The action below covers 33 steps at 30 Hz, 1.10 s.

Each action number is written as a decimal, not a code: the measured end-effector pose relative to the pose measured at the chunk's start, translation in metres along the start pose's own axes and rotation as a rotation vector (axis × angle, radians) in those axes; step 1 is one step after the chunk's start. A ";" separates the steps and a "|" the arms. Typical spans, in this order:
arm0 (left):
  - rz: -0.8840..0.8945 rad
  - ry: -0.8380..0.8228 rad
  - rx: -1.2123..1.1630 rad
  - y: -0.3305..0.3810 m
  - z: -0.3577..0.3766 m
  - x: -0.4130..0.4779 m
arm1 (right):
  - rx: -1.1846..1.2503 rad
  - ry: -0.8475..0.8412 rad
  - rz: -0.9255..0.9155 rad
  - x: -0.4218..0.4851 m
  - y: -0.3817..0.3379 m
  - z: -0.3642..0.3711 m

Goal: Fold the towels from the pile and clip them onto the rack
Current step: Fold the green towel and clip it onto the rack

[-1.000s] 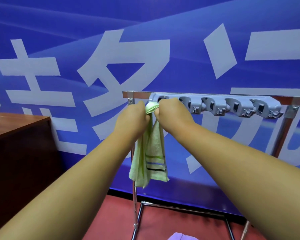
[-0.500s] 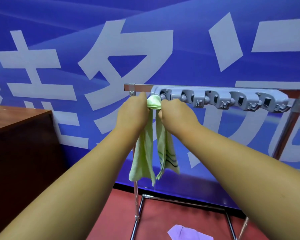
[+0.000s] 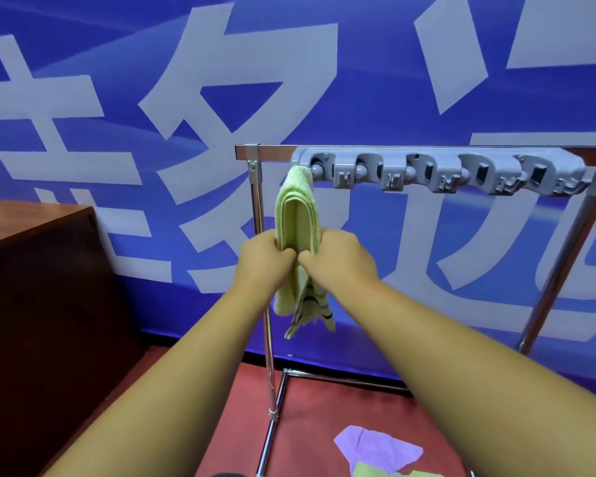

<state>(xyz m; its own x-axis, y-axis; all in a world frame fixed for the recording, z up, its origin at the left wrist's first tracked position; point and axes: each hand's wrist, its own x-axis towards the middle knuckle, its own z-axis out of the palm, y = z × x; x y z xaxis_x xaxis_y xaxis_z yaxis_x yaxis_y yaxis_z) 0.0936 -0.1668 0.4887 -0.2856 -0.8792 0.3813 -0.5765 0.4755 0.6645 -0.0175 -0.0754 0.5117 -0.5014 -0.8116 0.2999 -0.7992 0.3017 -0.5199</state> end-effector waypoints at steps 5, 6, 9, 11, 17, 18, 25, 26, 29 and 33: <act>-0.053 -0.093 -0.015 -0.024 0.033 -0.015 | -0.058 -0.148 0.126 -0.010 0.041 0.037; -0.060 -0.098 -0.031 -0.028 0.037 -0.017 | -0.073 -0.145 0.138 -0.010 0.049 0.041; -0.081 -0.079 -0.085 -0.037 0.045 -0.022 | -0.144 -0.107 0.135 -0.008 0.070 0.048; -0.101 -0.068 -0.113 -0.043 0.046 -0.023 | -0.200 -0.086 0.123 -0.006 0.079 0.047; -0.133 -0.088 -0.127 -0.048 0.043 -0.029 | -0.218 -0.092 0.089 -0.006 0.080 0.050; -0.123 -0.094 -0.132 -0.046 0.043 -0.031 | -0.202 -0.108 0.080 -0.008 0.077 0.054; -0.084 -0.188 -0.235 -0.045 0.048 -0.048 | 0.077 -0.274 0.042 -0.025 0.058 0.076; -0.098 -0.195 -0.257 -0.047 0.048 -0.049 | 0.099 -0.283 0.041 -0.025 0.059 0.076; -0.120 -0.219 -0.284 -0.055 0.047 -0.050 | 0.100 -0.256 0.027 -0.025 0.062 0.073; -0.114 -0.151 -0.194 -0.056 0.045 -0.052 | 0.033 -0.209 0.037 -0.022 0.067 0.069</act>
<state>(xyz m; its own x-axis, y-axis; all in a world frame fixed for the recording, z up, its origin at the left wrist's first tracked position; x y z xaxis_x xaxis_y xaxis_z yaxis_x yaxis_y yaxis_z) 0.1064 -0.1493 0.4033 -0.3469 -0.9149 0.2065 -0.4581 0.3574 0.8139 -0.0369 -0.0714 0.4149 -0.4475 -0.8875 0.1096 -0.7689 0.3193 -0.5539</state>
